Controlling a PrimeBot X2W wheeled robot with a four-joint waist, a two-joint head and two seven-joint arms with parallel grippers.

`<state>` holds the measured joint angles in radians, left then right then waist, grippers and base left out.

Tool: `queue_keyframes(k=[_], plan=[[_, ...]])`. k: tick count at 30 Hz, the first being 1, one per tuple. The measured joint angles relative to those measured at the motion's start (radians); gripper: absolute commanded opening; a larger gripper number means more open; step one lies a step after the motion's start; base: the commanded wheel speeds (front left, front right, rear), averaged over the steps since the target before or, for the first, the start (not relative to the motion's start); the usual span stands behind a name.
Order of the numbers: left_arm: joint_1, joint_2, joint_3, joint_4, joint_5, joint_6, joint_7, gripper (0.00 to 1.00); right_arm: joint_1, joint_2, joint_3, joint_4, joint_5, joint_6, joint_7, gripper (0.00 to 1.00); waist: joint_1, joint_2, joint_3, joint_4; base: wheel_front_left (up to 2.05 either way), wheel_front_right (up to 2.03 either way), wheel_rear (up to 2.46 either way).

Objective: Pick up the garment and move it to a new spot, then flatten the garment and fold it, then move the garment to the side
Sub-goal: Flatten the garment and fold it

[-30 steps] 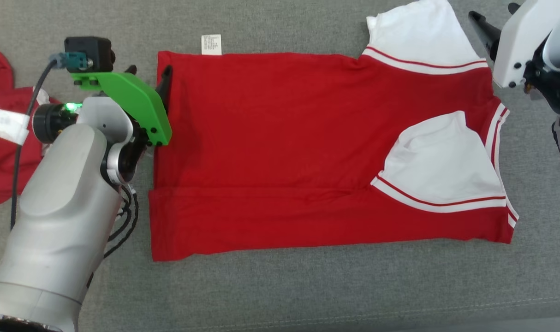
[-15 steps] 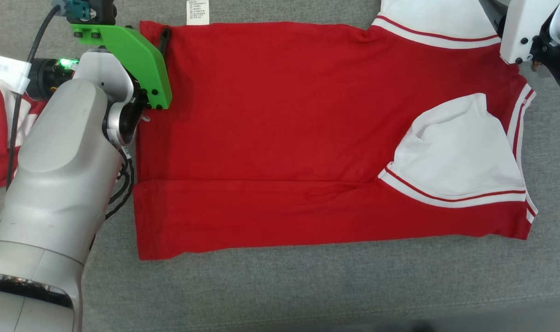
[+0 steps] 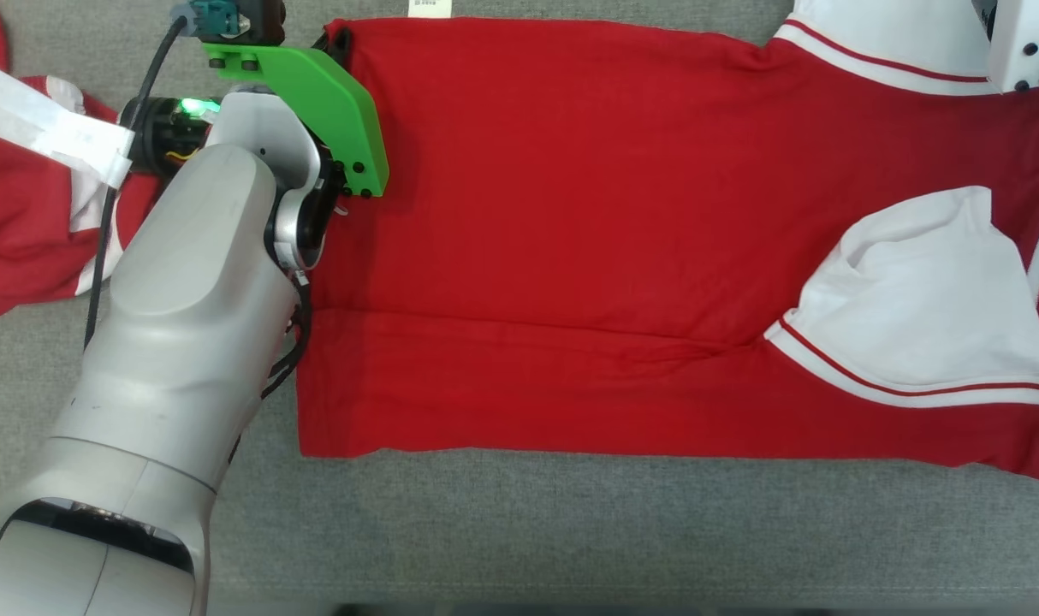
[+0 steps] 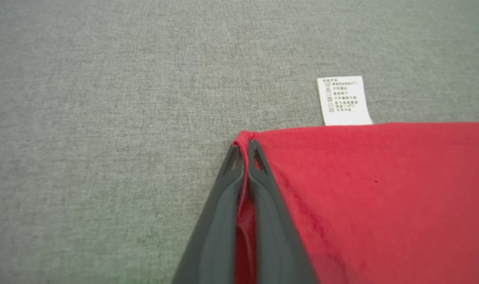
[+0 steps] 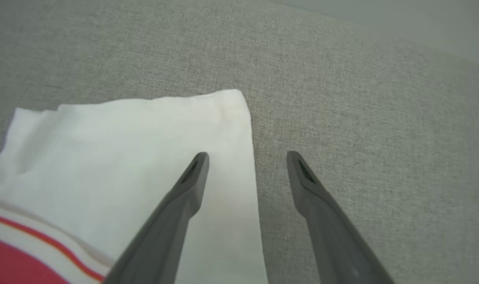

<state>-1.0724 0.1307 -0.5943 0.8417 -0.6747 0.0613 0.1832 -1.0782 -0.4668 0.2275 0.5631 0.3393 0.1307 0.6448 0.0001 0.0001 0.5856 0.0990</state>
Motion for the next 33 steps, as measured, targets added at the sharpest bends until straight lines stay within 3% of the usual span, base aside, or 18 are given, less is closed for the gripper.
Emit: queue_keyframes(k=[9, 11, 15, 25, 33], plan=[[-0.012, -0.041, -0.015, 0.004, -0.007, -0.018, -0.06, 0.0, -0.046, 0.007, -0.017, 0.079, -0.038, 0.0, -0.039, 1.0, -0.0001, 0.0, 0.04, 0.049, 0.0, 0.0, 0.0], [-0.015, -0.044, -0.016, 0.007, -0.007, -0.018, -0.076, 0.0, -0.056, 0.009, -0.012, 0.089, -0.036, 0.0, -0.039, 0.0, -0.0001, 0.0, 0.045, 0.051, 0.0, 0.0, 0.0], [-0.021, -0.048, -0.012, 0.025, -0.008, -0.015, -0.124, 0.0, -0.064, 0.019, -0.006, 0.097, -0.037, 0.001, -0.062, 0.0, -0.0001, 0.0, 0.045, 0.047, 0.0, 0.0, 0.0], [-0.02, -0.03, 0.0, 0.082, -0.001, -0.018, -0.259, 0.0, -0.054, 0.02, -0.028, 0.083, -0.07, 0.001, -0.316, 0.0, -0.0001, -0.0001, -0.006, 0.027, 0.0, 0.0, 0.0], [0.016, -0.008, -0.03, 0.115, 0.017, -0.065, -0.332, 0.0, 0.043, 0.015, 0.033, 0.059, 0.017, 0.001, -0.361, 0.0, -0.0001, 0.0, -0.08, -0.003, 0.0, 0.0, 0.0]])
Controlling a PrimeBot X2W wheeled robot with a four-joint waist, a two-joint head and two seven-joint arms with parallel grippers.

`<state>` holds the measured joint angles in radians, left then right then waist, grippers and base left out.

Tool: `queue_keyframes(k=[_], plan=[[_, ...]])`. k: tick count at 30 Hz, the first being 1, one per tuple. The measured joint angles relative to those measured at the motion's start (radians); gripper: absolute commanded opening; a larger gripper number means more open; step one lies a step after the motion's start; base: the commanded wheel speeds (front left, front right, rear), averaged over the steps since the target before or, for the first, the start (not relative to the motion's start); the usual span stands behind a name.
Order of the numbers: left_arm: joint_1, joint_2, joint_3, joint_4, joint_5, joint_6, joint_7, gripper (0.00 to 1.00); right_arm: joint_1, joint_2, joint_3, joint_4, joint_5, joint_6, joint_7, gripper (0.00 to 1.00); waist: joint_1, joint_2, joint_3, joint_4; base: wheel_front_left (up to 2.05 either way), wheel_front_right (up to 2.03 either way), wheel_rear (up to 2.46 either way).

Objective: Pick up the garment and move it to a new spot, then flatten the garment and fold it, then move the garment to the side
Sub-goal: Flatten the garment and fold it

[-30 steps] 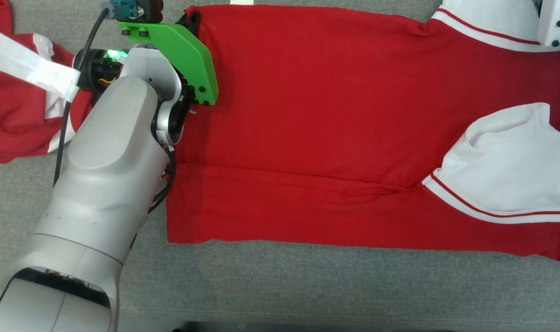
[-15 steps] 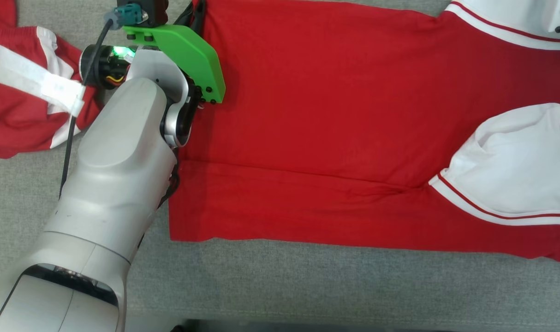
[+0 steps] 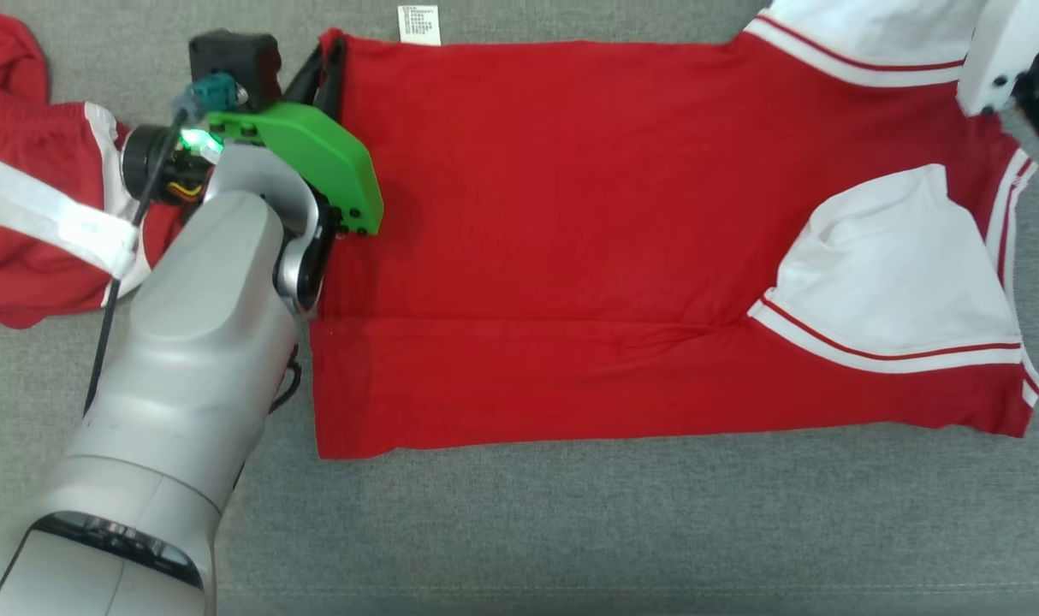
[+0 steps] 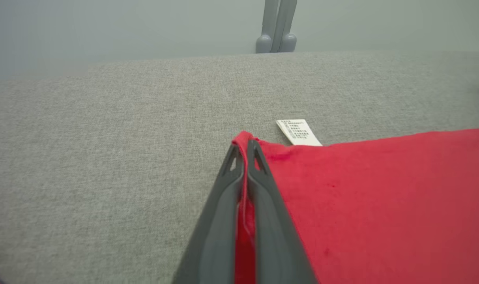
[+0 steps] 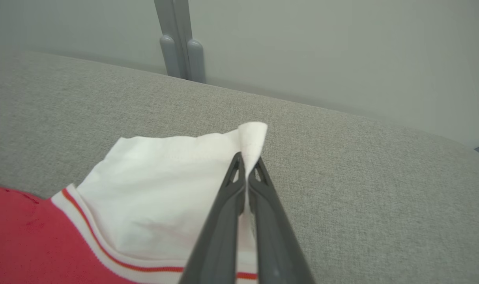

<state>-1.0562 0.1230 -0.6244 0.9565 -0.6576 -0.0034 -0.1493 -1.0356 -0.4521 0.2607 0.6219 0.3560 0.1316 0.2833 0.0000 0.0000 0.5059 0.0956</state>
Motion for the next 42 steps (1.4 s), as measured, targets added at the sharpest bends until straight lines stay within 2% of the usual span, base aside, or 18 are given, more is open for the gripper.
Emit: queue_keyframes(k=[8, 15, 23, 33, 34, 35, 36, 37, 42], plan=[[0.107, 0.036, -0.062, -0.031, 0.06, -0.048, -0.092, 0.0, 0.182, -0.017, 0.017, -0.122, 0.116, 0.0, -0.026, 0.0, 0.0, -0.0001, -0.077, -0.02, 0.0, 0.0, 0.0], [0.225, 0.123, -0.063, -0.165, 0.134, -0.067, -0.112, 0.0, 0.402, -0.029, -0.004, -0.294, 0.201, 0.0, 0.03, 0.0, 0.0, 0.0, -0.145, -0.041, 0.0, 0.0, 0.0], [0.39, 0.187, 0.012, -0.325, 0.211, -0.059, -0.113, 0.0, 0.62, -0.027, -0.087, -0.473, 0.204, 0.0, 0.077, 0.0, 0.0, 0.0, -0.193, -0.073, 0.0, 0.0, 0.0], [0.509, 0.176, 0.111, -0.368, 0.267, -0.067, -0.113, 0.0, 0.753, 0.008, -0.125, -0.602, 0.176, 0.0, 0.135, 0.0, 0.0, 0.0, -0.216, -0.101, 0.0, 0.0, 0.0], [0.513, 0.174, 0.12, -0.367, 0.27, -0.067, -0.113, 0.0, 0.761, 0.011, -0.125, -0.607, 0.172, 0.0, 0.141, 0.44, 0.0, 0.0, -0.217, -0.102, 0.0, 0.0, 0.0], [0.518, 0.17, 0.133, -0.365, 0.274, -0.067, -0.113, 0.14, 0.771, 0.012, -0.122, -0.61, 0.169, 0.0, 0.157, 1.0, 0.0, 0.0, -0.218, -0.102, 0.0, 0.0, 0.0], [0.521, 0.167, 0.141, -0.362, 0.274, -0.067, -0.113, 0.73, 0.778, 0.014, -0.124, -0.611, 0.168, 0.0, 0.165, 1.0, 0.0, 0.0, -0.219, -0.102, 0.0, 0.0, 0.0], [0.526, 0.16, 0.156, -0.356, 0.276, -0.067, -0.113, 1.0, 0.788, 0.016, -0.125, -0.613, 0.162, 0.0, 0.173, 1.0, 0.0, 0.0, -0.22, -0.101, 0.0, 0.0, 0.0], [0.569, 0.126, 0.242, -0.378, 0.271, -0.064, -0.113, 1.0, 0.802, 0.023, -0.139, -0.63, 0.143, 0.0, 0.182, 1.0, 0.0, 0.0, -0.231, -0.097, 0.0, 0.0, 0.0]])
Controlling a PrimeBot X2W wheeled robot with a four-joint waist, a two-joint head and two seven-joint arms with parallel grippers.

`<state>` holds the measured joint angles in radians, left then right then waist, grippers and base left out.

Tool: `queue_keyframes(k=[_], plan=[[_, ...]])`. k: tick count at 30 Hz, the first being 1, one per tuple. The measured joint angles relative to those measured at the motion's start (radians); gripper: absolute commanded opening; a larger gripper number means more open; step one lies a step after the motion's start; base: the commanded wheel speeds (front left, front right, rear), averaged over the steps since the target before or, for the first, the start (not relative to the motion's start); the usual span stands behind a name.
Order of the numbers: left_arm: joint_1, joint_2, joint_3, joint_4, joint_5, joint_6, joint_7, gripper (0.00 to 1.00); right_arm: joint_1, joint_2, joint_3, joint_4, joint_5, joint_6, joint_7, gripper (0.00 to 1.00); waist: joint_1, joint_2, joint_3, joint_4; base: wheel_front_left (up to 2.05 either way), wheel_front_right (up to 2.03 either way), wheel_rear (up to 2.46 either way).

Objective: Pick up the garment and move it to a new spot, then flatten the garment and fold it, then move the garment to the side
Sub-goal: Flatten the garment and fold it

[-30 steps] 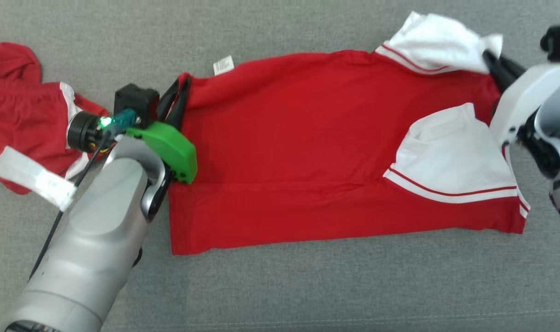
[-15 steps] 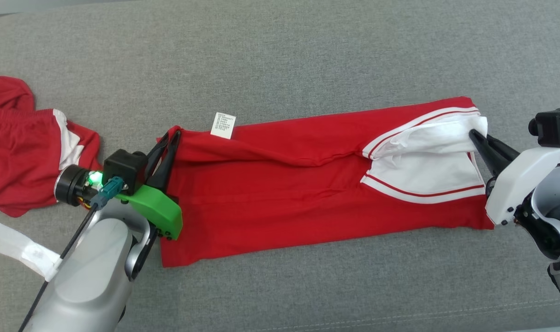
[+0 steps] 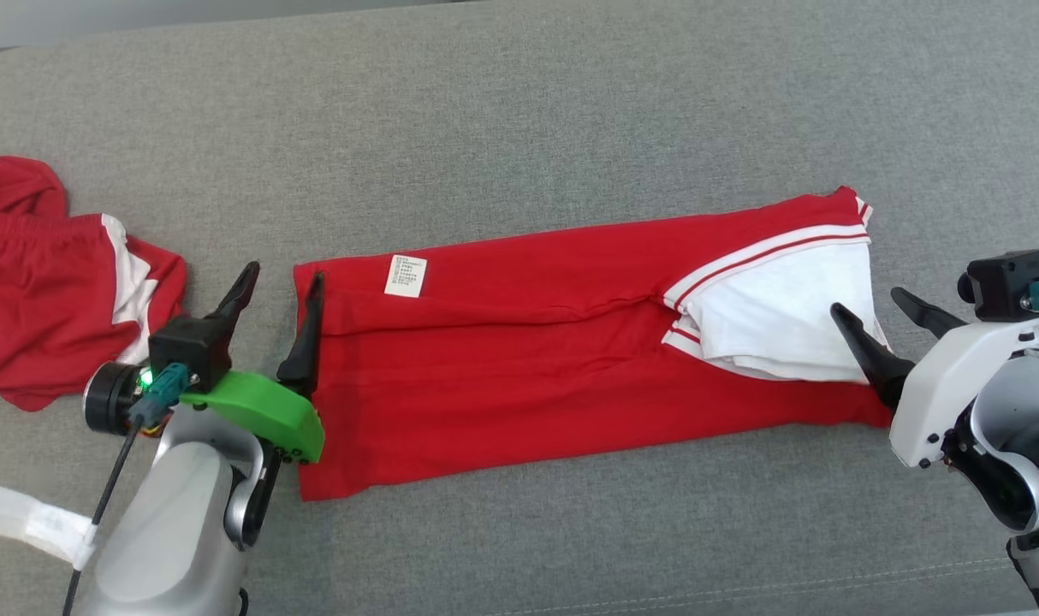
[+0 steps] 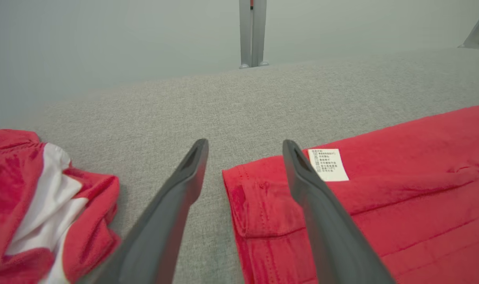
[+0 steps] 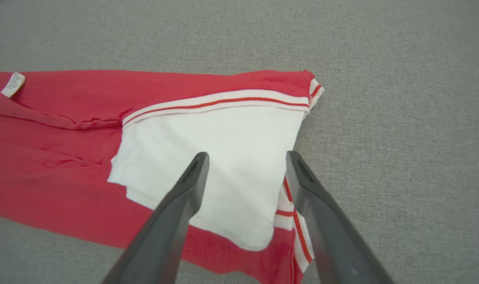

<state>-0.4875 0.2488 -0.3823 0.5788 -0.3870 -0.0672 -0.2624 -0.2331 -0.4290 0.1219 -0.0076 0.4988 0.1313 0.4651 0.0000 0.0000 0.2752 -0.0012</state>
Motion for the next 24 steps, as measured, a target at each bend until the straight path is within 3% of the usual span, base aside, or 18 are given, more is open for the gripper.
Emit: queue_keyframes(k=[7, 14, 20, 24], plan=[[0.131, -0.081, 0.182, -0.118, -0.047, -0.017, -0.002, 1.0, 0.032, 0.04, -0.073, -0.024, -0.009, 0.0, 0.016, 1.0, 0.0, 0.0, -0.035, 0.011, 0.0, 0.0, 0.0], [0.245, -0.154, 0.346, -0.275, -0.009, -0.039, -0.002, 1.0, 0.042, 0.122, -0.181, 0.058, -0.035, -0.001, 0.091, 1.0, 0.0, 0.0, -0.081, 0.027, 0.0, 0.0, 0.0], [0.298, -0.187, 0.409, -0.373, 0.021, -0.056, -0.002, 1.0, -0.017, 0.179, -0.234, 0.156, -0.086, -0.001, 0.08, 1.0, 0.0, 0.0, -0.099, 0.05, 0.0, 0.0, 0.0], [0.326, -0.197, 0.394, -0.379, 0.029, -0.06, -0.002, 1.0, -0.067, 0.207, -0.262, 0.248, -0.109, -0.001, 0.072, 1.0, 0.0, 0.0, -0.095, 0.064, 0.0, 0.0, 0.0]])
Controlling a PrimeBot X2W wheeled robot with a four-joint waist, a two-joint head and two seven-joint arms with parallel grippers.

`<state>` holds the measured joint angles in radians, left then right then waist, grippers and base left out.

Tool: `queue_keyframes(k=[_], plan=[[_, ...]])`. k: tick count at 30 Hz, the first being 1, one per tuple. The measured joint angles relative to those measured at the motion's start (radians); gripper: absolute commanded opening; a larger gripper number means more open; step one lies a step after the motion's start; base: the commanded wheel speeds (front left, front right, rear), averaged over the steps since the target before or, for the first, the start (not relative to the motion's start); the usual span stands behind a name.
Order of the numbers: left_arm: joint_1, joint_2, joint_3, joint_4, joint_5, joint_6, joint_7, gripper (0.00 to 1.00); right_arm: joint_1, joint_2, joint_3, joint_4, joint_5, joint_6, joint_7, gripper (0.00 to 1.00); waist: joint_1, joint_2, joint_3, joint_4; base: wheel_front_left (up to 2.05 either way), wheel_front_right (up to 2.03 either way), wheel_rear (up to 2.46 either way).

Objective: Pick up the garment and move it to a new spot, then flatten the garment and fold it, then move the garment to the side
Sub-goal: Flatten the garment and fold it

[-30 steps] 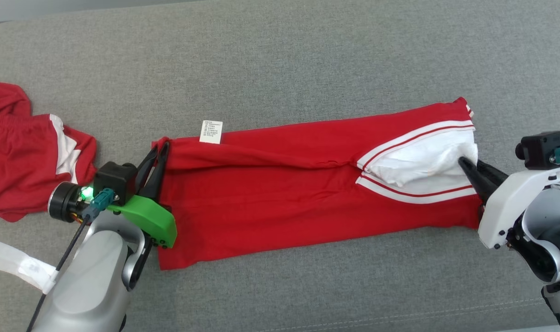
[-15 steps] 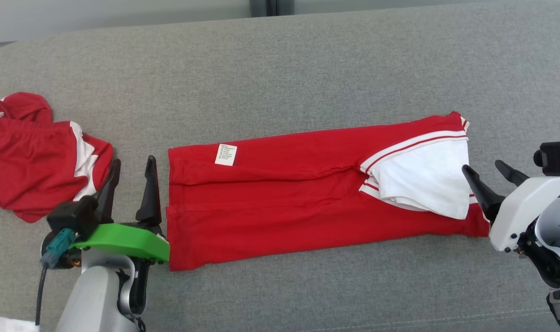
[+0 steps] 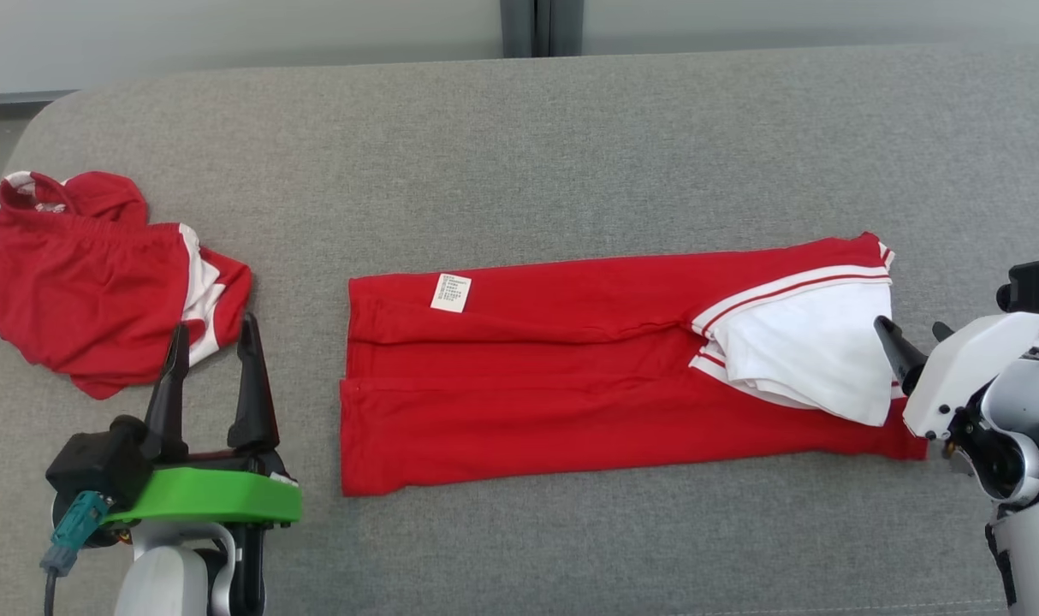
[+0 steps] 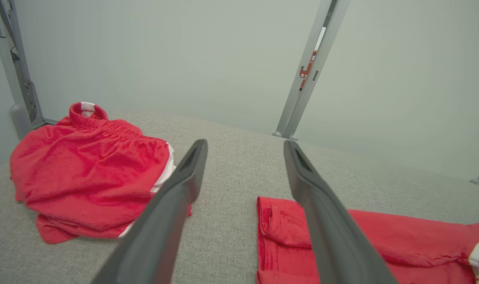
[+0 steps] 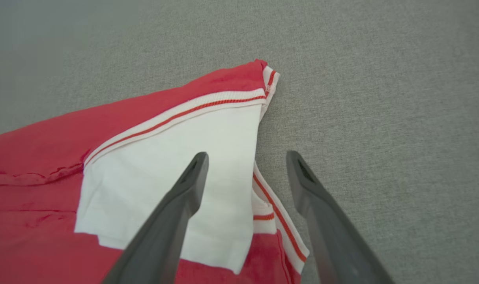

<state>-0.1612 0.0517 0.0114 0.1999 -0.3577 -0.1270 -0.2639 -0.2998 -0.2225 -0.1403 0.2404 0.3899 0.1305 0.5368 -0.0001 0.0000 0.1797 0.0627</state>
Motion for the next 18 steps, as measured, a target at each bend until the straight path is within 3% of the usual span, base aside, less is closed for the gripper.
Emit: queue_keyframes(k=[12, 13, 15, 18], plan=[[0.005, -0.002, -0.032, 0.031, -0.01, -0.001, 0.0, 1.0, -0.122, 0.019, 0.003, 0.241, -0.032, 0.0, 0.045, 1.0, 0.0, 0.0, 0.044, 0.042, 0.0, 0.0, 0.0], [0.005, -0.002, -0.034, 0.032, -0.01, -0.001, 0.0, 1.0, -0.125, 0.019, 0.013, 0.246, -0.029, 0.0, 0.052, 0.46, 0.0, 0.0, 0.046, 0.046, 0.0, 0.0, 0.0], [0.004, -0.002, -0.034, 0.035, -0.011, -0.001, 0.0, 1.0, -0.133, 0.012, 0.024, 0.252, -0.022, 0.0, 0.051, 0.0, 0.0, 0.0, 0.05, 0.05, 0.0, 0.0, 0.0], [0.004, -0.002, -0.03, 0.037, -0.012, -0.001, 0.0, 1.0, -0.136, 0.007, 0.025, 0.261, -0.024, 0.0, 0.046, 0.0, 0.0, 0.0, 0.05, 0.048, 0.0, 0.0, 0.0]])
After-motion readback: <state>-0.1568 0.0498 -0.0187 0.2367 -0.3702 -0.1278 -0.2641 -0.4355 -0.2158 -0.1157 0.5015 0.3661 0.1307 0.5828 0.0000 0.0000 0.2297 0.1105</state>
